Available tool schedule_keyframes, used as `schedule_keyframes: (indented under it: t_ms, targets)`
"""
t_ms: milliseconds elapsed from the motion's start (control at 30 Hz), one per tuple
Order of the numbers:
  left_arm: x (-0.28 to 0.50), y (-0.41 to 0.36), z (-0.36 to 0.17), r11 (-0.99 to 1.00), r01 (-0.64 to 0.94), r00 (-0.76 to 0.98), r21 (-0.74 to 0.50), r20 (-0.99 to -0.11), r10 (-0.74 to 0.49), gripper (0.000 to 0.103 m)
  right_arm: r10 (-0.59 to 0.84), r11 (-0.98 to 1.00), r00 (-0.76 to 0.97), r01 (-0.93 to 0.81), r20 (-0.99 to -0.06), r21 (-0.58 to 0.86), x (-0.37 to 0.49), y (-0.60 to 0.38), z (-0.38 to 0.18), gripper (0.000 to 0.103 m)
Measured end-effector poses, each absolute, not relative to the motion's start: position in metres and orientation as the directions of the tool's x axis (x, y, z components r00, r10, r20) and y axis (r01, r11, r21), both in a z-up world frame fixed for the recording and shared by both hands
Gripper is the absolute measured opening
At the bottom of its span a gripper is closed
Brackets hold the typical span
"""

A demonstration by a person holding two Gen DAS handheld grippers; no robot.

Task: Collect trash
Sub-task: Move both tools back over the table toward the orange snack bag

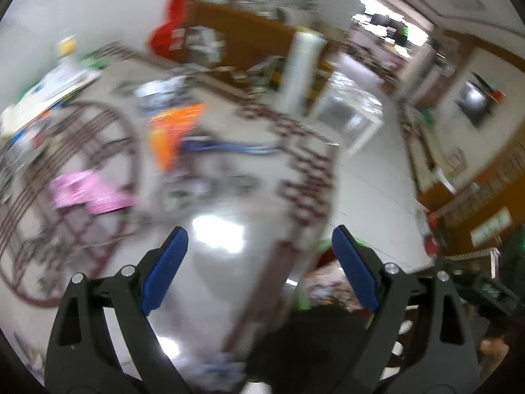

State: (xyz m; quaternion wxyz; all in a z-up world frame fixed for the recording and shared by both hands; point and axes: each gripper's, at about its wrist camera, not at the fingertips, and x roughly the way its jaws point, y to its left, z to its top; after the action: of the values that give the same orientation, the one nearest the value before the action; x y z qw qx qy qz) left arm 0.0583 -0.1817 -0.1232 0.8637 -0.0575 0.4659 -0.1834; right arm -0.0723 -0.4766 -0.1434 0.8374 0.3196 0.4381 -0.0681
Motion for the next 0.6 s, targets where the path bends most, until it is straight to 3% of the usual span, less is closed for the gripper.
schedule_keyframes:
  t_ms: [333, 600]
  targets:
    - [0.061, -0.024, -0.158, 0.971, -0.082, 0.524, -0.223, -0.839, -0.149, 0.087, 0.302, 0.908, 0.55, 0.083, -0.779, 0.411, 0.04, -0.355, -0.121, 0.071]
    - [0.063, 0.032, -0.181, 0.957, -0.181, 0.487, -0.228, -0.866, -0.114, 0.087, 0.362, 0.906, 0.469, 0.026, -0.805, 0.422, 0.145, -0.283, -0.152, 0.071]
